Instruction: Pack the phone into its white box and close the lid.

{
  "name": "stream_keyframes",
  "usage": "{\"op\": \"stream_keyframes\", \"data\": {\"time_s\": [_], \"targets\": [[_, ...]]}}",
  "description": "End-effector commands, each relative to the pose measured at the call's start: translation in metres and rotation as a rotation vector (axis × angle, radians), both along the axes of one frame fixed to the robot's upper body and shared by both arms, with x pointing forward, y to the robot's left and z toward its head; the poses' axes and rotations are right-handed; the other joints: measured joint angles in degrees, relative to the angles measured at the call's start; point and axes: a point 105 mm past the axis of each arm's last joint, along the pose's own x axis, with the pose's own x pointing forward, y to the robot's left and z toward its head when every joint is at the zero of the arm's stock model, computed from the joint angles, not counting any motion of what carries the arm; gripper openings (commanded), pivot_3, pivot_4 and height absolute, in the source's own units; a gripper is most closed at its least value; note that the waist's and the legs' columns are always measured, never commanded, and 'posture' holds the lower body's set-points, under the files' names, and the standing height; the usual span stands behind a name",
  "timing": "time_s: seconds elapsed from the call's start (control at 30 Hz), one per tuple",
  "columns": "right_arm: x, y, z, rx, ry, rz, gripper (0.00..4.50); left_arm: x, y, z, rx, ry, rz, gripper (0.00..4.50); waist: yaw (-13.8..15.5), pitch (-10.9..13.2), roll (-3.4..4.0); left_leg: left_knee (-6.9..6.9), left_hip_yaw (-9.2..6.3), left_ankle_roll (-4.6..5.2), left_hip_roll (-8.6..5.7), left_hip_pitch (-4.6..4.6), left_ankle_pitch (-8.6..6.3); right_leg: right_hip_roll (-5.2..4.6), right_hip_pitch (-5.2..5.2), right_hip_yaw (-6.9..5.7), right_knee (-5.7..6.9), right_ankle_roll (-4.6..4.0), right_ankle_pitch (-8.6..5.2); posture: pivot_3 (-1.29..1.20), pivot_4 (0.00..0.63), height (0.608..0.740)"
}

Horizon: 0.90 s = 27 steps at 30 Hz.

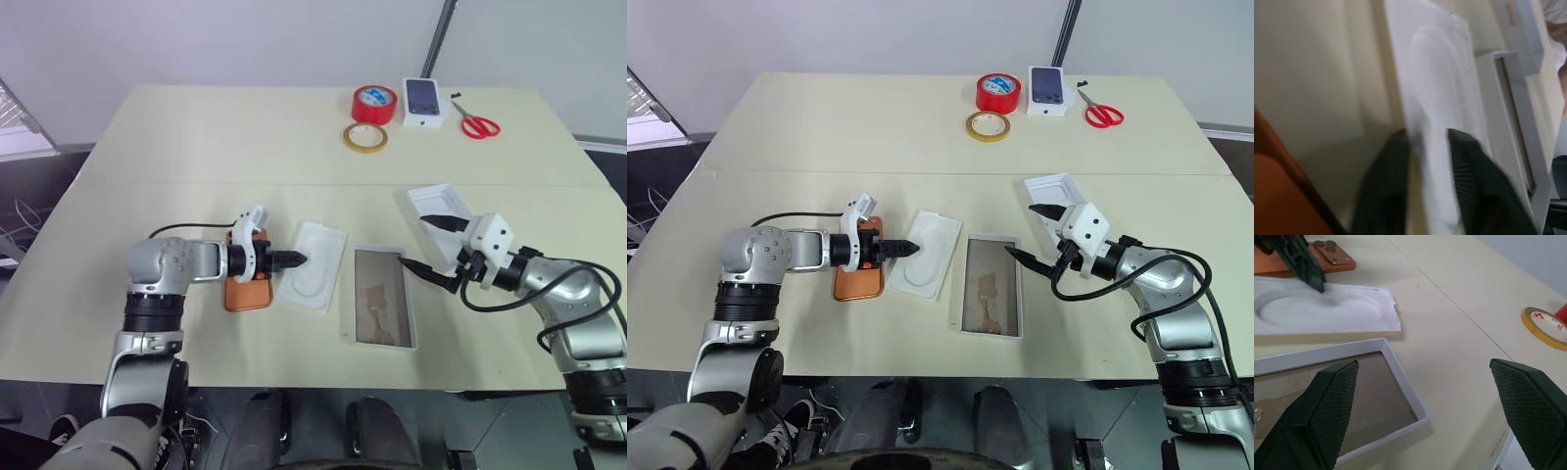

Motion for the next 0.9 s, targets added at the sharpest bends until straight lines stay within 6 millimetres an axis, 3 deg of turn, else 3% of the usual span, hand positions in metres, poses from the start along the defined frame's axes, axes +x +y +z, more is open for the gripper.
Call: {"op": "stream_keyframes", "data": {"time_s": [0.03,0.2,0.33,0.5,0.6,0.7,0.83,0.9], "targets": [[-0.003,0.004,0.015,-0.001,-0.066,0.016,4.5,-0.003,0.0,-0.007,0.0,0.039,0.012,0.05,0.08,-0.02,0.03,0.0,0.0,0.0,0.0,0.01,0.0,0.0,0.01,0.0,0.0,0.0,0.0,0.0,0.15,0.728],[-0.003,0.003,0.015,0.01,-0.062,0.012,4.5,-0.004,0.003,-0.003,-0.054,0.068,0.043,0.05,0.02,-0.02,0.03,-0.01,0.0,0.0,0.0,0.03,0.0,-0.01,0.02,0.0,0.0,0.0,0.0,0.0,0.15,0.728],[-0.015,0.007,0.011,0.038,0.018,0.068,4.5,-0.004,0.008,0.008,-0.12,0.085,0.058,0.05,-0.09,-0.02,0.02,-0.02,0.0,0.0,0.0,0.03,0.0,-0.01,0.01,0.0,0.0,0.0,0.0,0.0,0.15,0.728],[-0.056,0.029,-0.002,0.067,0.207,0.243,4.5,0.001,0.016,0.029,-0.178,0.052,0.088,0.05,0.02,0.01,-0.03,-0.03,-0.01,0.03,0.01,0.0,-0.02,0.0,-0.01,0.0,0.0,0.01,0.0,0.0,0.15,0.728],[-0.086,0.044,-0.021,0.011,0.316,0.363,4.5,0.005,0.018,0.037,-0.168,0.017,0.105,0.05,0.49,0.04,-0.07,-0.03,-0.03,0.11,0.01,0.01,-0.08,-0.01,0.0,-0.01,-0.01,0.01,0.0,0.0,0.15,0.728],[-0.102,0.047,-0.043,-0.095,0.368,0.419,4.5,0.007,0.017,0.04,-0.167,0.004,0.111,0.05,0.94,0.04,-0.09,-0.03,-0.03,0.13,0.01,0.01,-0.11,-0.01,0.0,0.0,-0.04,0.0,0.0,0.0,0.15,0.728],[-0.101,0.042,-0.066,-0.198,0.364,0.414,4.5,0.008,0.017,0.04,-0.173,-0.004,0.119,0.05,1.04,0.09,-0.18,-0.02,-0.03,0.06,-0.02,0.01,-0.07,-0.03,0.0,-0.01,-0.04,0.0,0.0,0.0,0.15,0.728],[-0.092,0.039,-0.07,-0.221,0.334,0.393,3.96,0.009,0.017,0.042,-0.175,-0.013,0.12,0.0,1.02,0.1,-0.2,-0.02,-0.03,-0.03,-0.02,0.01,-0.02,-0.03,0.0,-0.01,-0.04,0.0,0.0,0.0,0.15,0.728]]}}
